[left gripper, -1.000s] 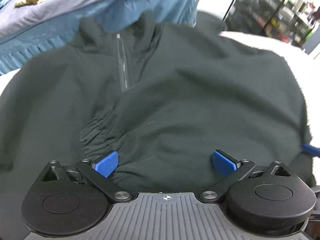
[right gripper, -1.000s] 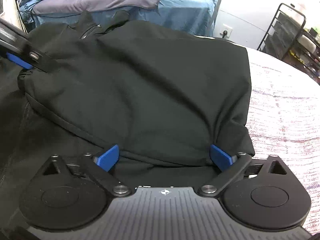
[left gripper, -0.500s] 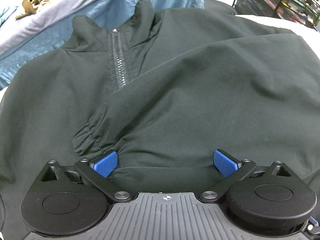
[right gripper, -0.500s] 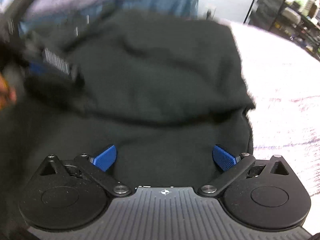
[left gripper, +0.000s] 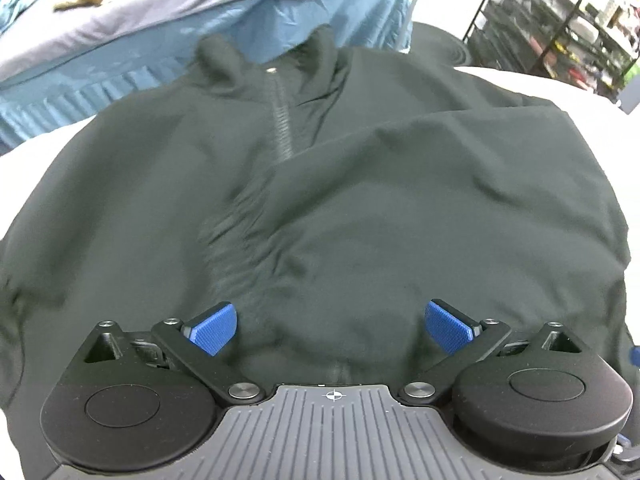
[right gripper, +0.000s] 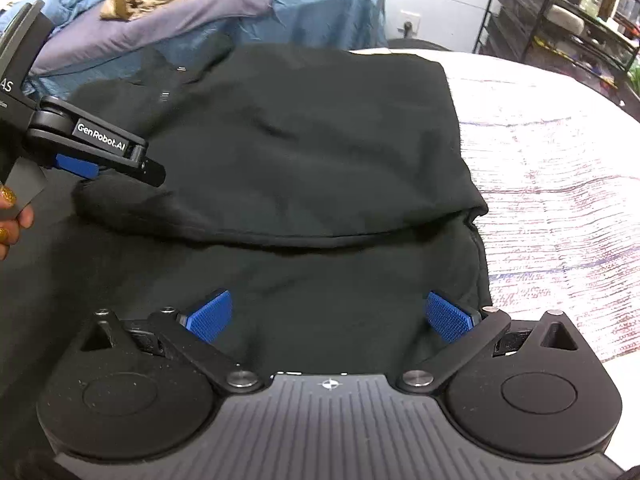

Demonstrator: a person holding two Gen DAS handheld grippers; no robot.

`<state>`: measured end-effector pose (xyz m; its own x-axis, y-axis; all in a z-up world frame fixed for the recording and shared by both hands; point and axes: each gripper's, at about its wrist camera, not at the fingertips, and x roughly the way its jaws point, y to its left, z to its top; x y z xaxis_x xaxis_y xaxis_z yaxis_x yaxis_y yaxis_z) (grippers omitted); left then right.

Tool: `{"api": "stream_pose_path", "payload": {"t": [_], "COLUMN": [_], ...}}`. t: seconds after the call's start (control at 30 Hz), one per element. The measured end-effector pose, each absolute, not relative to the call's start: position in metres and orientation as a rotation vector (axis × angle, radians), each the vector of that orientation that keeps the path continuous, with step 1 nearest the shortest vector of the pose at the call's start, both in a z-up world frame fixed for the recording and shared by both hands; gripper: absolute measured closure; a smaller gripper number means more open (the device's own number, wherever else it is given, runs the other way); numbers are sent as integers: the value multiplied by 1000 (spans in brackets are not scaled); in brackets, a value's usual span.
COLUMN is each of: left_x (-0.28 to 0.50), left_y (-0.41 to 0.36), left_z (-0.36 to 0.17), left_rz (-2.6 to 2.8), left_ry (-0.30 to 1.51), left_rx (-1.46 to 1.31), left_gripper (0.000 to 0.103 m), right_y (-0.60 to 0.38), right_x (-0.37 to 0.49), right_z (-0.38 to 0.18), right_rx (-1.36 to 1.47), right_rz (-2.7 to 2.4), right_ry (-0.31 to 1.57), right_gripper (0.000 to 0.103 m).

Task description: Fold large clothes

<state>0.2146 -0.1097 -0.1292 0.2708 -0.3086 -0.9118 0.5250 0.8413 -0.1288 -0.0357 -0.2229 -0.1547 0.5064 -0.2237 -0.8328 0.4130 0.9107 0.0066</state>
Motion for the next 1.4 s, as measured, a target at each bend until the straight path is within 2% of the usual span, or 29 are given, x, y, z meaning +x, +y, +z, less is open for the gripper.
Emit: {"api": "stream_pose_path", "payload": {"t": [0.43, 0.97, 1.17, 1.4], "left_x": [153, 127, 159, 203], "left_y": [57, 303, 336, 334], "left_z": [-126, -120, -116, -148], "left_rz": [-333, 57, 75, 63], "left_ry": [1217, 1103, 991, 954], "left_rx": [99, -293, -362, -382], "left_gripper": [0, 0, 0, 0], "right_y": [-134, -80, -80, -73], "right_x": [-43, -13, -8, -1], "right_z": [-172, -206, -210, -213], "right_rx": [135, 27, 54, 60], "right_rz": [-145, -95, -125, -176], "right_ry": [1091, 1225, 1257, 1273], "right_gripper": [0, 0, 0, 0]}}
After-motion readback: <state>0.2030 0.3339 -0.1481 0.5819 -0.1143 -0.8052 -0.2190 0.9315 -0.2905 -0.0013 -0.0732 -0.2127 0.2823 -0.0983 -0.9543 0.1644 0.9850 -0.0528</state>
